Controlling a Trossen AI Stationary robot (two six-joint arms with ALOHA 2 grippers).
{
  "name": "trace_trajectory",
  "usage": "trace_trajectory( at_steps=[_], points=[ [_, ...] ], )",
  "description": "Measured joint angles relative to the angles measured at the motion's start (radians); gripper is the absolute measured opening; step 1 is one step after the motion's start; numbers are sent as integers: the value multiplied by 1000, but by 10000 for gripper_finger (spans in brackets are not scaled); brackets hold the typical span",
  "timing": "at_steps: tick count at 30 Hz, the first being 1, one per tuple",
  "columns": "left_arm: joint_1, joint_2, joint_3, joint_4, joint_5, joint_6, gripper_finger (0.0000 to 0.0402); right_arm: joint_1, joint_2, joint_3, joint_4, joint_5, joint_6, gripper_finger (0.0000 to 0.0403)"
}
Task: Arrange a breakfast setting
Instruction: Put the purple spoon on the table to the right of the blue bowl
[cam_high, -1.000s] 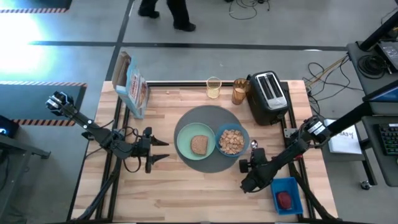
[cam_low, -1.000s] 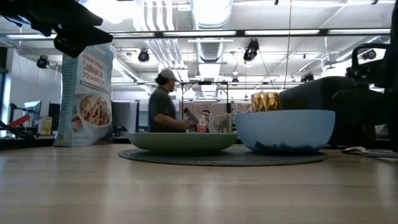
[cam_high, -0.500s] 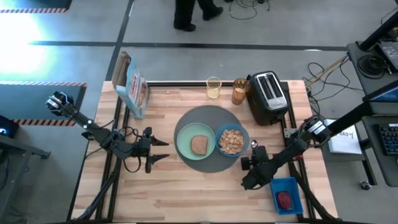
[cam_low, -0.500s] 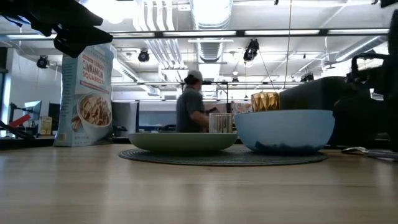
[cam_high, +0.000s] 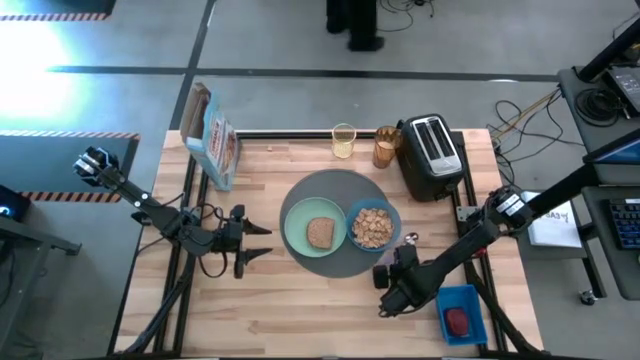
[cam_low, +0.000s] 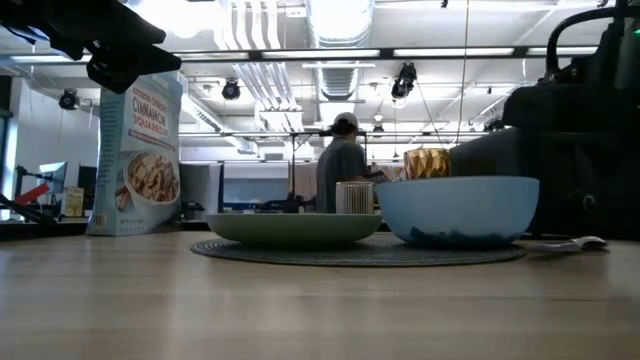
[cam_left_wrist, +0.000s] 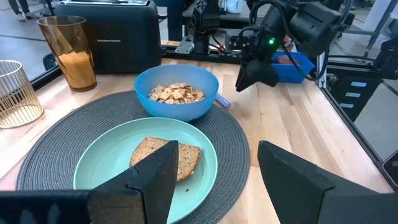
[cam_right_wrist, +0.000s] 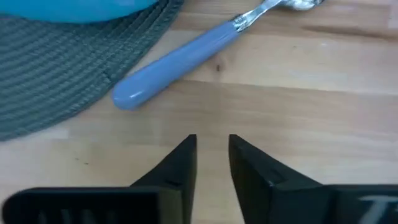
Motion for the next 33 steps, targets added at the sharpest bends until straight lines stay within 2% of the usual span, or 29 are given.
trace_trajectory(
  at_steps=[7,13,20,33],
  points=[
    [0,2,0,0,0,0,205,-30,0,-2,17,63,150,139],
    [0,2,0,0,0,0,205,-82,0,-8,78,87,124,164],
    [0,2,0,0,0,1,205,-121,0,-33,86,122,92,168],
    [0,2,0,-31,0,1,205,-125,0,-58,118,93,86,160]
  ],
)
